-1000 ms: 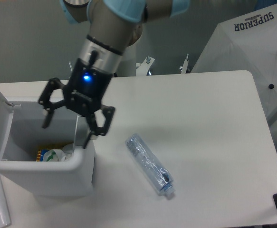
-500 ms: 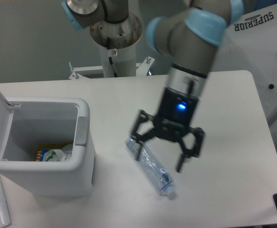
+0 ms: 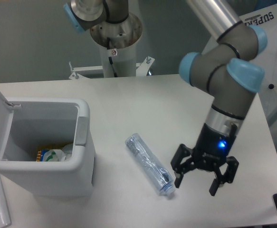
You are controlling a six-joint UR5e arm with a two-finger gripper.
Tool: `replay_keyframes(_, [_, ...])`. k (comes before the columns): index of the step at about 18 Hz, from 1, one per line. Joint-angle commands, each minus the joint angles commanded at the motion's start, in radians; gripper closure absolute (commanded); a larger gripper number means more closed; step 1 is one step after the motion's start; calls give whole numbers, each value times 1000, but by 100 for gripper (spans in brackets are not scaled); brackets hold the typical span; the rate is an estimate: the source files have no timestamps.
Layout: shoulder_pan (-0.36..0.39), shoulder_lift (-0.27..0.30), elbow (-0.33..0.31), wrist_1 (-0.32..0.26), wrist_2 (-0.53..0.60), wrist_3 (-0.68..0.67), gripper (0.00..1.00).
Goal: Place the trash in the trash can
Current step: 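Move the gripper to the cap end of the water bottle, then lower the gripper and close on the bottle's cap end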
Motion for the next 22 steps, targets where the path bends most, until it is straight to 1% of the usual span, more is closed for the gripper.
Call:
replay_keyframes(3, [-14,-31,45,-100,57,0,0])
replay_keyframes(6, [-46,-54,54,-175,126,0,0])
replay_keyframes(8, [-84,-75,68,-198,192,-9,0])
replay_keyframes(12, [-92,-112,80,-207,215,-15,0])
replay_keyframes(13, [-92,-115,80,-229,242,-15,0])
replay_keyframes(16, [-103,-126,80,-348,345,-3,0])
replay_keyframes(17, [-104,-126,77,-364,356,-3,0])
replay_keyframes(19, [-106,-129,74,-358,361,-6,0])
replay_keyframes(22, [-114,-160,89,-353,394,-17,0])
